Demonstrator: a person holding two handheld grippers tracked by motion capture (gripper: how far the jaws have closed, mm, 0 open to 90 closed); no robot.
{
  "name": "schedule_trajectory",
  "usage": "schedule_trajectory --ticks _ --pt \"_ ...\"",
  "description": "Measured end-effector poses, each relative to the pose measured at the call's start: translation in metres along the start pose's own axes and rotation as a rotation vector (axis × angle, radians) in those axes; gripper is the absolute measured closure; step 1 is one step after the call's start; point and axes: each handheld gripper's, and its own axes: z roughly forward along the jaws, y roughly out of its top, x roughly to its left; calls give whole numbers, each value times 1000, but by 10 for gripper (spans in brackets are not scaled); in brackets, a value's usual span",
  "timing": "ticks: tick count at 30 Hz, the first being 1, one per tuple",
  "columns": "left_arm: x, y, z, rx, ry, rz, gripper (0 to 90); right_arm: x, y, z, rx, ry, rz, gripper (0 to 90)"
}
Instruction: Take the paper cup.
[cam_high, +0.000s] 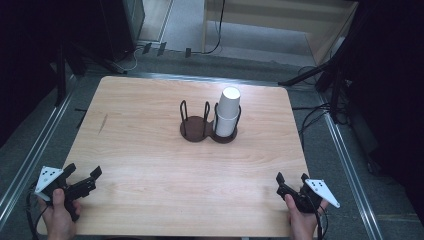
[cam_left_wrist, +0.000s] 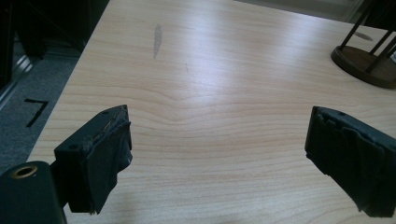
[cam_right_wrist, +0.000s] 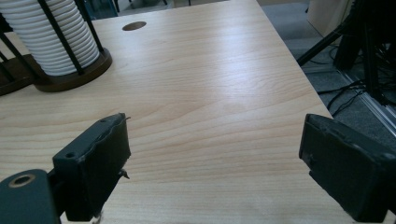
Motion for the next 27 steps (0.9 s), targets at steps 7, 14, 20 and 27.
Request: schedule_trajectory --ticks 7,14,20,27 --pt "0 -2 -5 -15 5 1 78 7 -1 1 4 -31 -50 83" --pt "-1 -1 1 -2 10 4 78 8 -1 1 17 -21 -51 86" --pt "-2 -1 3 -3 10 11 78 8 0 2 28 -26 -44 88" --pt "-5 -1 4 7 22 36 78 4 3 4 43 -29 -30 88"
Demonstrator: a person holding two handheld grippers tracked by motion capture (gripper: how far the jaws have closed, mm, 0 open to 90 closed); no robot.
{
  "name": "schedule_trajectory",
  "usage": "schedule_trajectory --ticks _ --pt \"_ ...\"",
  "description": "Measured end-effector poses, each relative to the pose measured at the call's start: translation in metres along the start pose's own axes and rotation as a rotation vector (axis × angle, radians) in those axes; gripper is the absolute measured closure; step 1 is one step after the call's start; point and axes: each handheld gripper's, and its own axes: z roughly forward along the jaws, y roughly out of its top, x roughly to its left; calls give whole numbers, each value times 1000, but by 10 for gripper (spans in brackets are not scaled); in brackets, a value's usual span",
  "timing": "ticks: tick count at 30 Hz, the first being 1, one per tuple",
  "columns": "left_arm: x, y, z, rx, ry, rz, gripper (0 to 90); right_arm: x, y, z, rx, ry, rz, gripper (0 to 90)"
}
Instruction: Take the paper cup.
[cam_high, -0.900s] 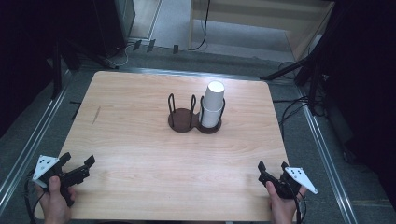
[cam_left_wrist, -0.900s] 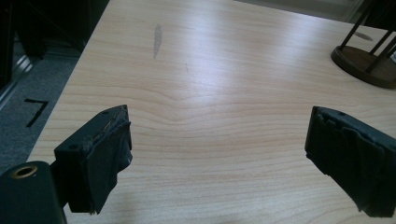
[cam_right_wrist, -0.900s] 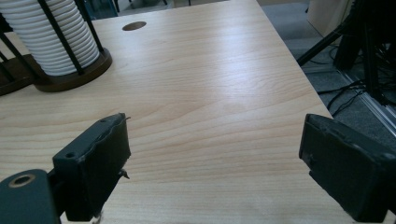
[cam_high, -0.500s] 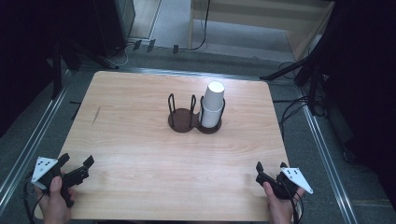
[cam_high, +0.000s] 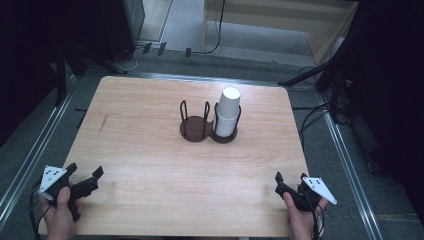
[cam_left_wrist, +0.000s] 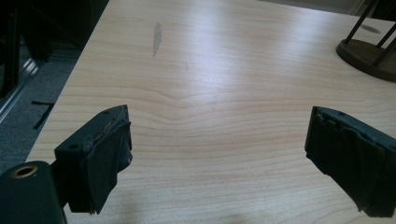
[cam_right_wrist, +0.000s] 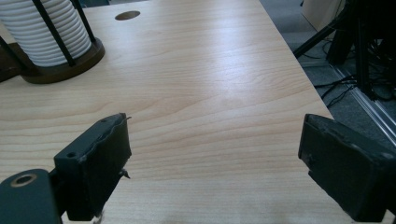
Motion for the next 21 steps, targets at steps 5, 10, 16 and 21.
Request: schedule_trajectory --ticks 5,10,16,21 --pt "-2 -1 -1 0 10 9 78 4 4 1 9 3 -19 88" --pt "-1 -2 -2 -2 8 -6 78 10 12 1 -4 14 -11 88" --pt "0 -2 -2 1 6 -8 78 25 23 3 -13 45 -36 88" --pt "-1 -2 -2 3 8 -7 78 40 36 8 -25 88 -55 88"
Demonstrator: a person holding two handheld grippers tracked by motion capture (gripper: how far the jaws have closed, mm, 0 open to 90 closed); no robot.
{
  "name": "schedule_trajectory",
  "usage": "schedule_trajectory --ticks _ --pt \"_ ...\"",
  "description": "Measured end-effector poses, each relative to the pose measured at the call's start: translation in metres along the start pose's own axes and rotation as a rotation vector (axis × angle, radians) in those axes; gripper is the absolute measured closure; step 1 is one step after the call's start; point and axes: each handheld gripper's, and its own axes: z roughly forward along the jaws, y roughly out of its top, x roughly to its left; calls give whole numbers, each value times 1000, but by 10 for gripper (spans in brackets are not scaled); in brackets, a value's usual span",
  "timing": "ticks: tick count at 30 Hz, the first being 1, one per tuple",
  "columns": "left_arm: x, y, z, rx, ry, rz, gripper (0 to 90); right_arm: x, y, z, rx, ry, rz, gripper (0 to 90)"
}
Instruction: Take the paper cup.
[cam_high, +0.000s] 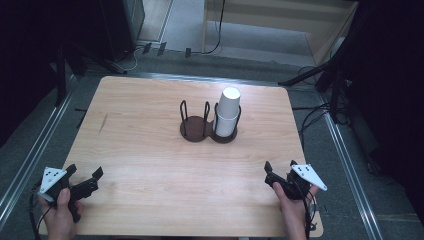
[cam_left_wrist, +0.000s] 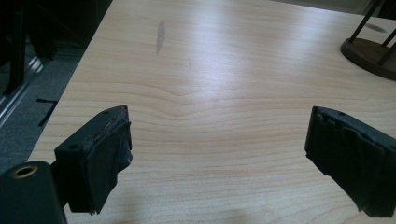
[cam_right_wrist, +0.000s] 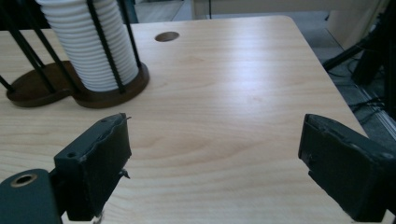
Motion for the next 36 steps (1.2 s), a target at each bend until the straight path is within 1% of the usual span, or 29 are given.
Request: schedule_trajectory --ticks 5,17,26,33,36 --pt "0 0 0 1 0 -4 79 14 10 10 -6 26 0 88" --pt "1 0 1 6 -6 -7 79 47 35 29 -23 76 -38 88" --pt "0 1 1 11 -9 -2 79 71 52 45 -31 107 -65 88" --pt "1 0 1 10 -14 1 79 86 63 56 -29 136 -64 88" --pt "0 1 1 12 -14 3 79 91 67 62 -26 141 -60 88"
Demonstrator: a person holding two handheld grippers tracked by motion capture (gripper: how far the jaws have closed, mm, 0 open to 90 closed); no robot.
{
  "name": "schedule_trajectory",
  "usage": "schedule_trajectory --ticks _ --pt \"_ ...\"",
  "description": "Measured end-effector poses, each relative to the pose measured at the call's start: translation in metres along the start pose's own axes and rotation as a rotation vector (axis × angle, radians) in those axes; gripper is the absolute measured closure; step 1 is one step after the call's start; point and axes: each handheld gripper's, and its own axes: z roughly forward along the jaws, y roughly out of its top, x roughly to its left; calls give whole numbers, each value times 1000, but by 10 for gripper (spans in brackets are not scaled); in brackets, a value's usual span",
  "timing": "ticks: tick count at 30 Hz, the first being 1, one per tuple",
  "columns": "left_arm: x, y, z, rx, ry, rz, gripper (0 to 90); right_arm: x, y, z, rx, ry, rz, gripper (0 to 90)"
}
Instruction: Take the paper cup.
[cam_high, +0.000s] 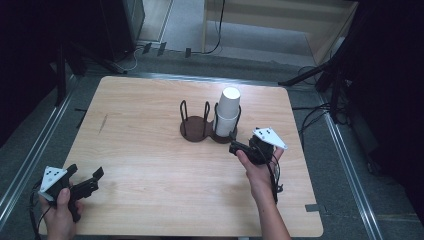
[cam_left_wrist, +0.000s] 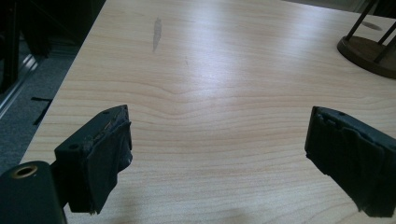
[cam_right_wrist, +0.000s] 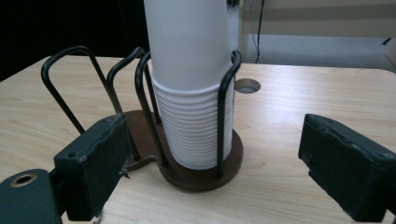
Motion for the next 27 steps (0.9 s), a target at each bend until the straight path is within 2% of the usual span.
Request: schedule_trajectory --ticks 17,27 --pt "0 0 1 3 -7 3 79 15 29 31 -26 -1 20 84" --pt "0 0 1 6 -10 2 79 24 41 51 7 -26 -6 86"
